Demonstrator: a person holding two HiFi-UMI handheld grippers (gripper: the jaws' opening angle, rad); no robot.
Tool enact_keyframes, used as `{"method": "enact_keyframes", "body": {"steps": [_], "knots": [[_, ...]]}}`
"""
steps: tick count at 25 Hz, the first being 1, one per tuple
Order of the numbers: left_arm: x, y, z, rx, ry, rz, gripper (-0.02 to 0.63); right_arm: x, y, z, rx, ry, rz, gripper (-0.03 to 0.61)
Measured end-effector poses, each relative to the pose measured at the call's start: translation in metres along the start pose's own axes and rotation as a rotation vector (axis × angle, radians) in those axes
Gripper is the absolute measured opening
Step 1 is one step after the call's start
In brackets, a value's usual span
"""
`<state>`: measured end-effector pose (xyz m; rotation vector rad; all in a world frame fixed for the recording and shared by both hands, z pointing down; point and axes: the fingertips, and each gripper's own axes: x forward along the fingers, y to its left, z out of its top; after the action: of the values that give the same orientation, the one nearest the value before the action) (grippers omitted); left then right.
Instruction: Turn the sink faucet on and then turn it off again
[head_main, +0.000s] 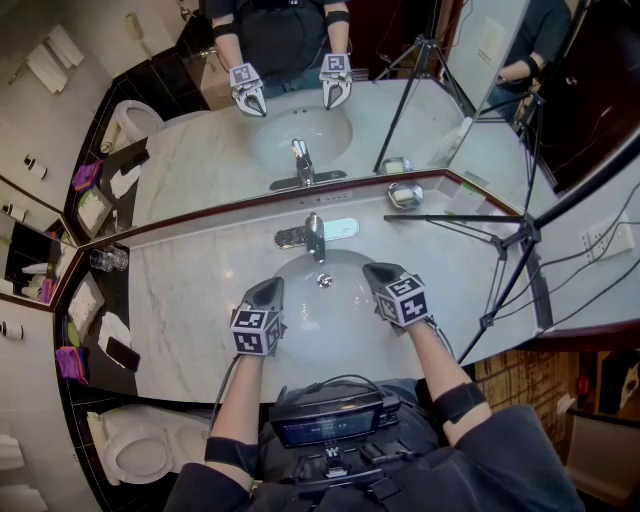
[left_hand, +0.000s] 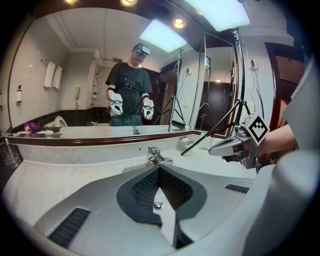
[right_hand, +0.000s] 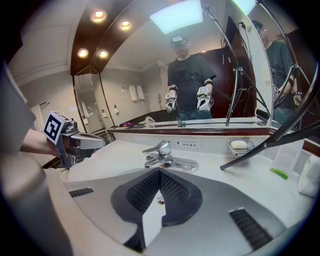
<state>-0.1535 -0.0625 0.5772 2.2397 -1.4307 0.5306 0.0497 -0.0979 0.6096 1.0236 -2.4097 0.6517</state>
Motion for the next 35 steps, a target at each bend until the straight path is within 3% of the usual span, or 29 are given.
{"method": "enact_keyframes", "body": {"steps": [5,8,14,21,24,35], "knots": [[0.002,-0.001,-0.002,-0.002,0.004,-0.001,0.0,0.001,-0.001,0.0,-0.011,-0.004,-0.004,0.026],[0.003,0.0,-0.001,-0.005,0.002,-0.004,0.0,0.007,0.0,0.002,-0.1,0.01,-0.026,0.026],[0.009,0.004,-0.002,0.002,0.008,-0.003,0.0,0.025,0.015,0.016,-0.398,0.072,-0.073,0.046],[0.016,0.008,-0.004,0.004,0.025,-0.008,0.0,0.065,0.032,0.02,-0.84,0.145,-0.1,0.163],[0.02,0.01,-0.005,0.002,0.031,-0.012,0.0,0.08,0.039,0.026,-0.98,0.157,-0.098,0.188],[0.031,0.015,-0.01,0.001,0.059,-0.025,0.0,0.125,0.052,0.03,-1.169,0.175,-0.057,0.218]]}}
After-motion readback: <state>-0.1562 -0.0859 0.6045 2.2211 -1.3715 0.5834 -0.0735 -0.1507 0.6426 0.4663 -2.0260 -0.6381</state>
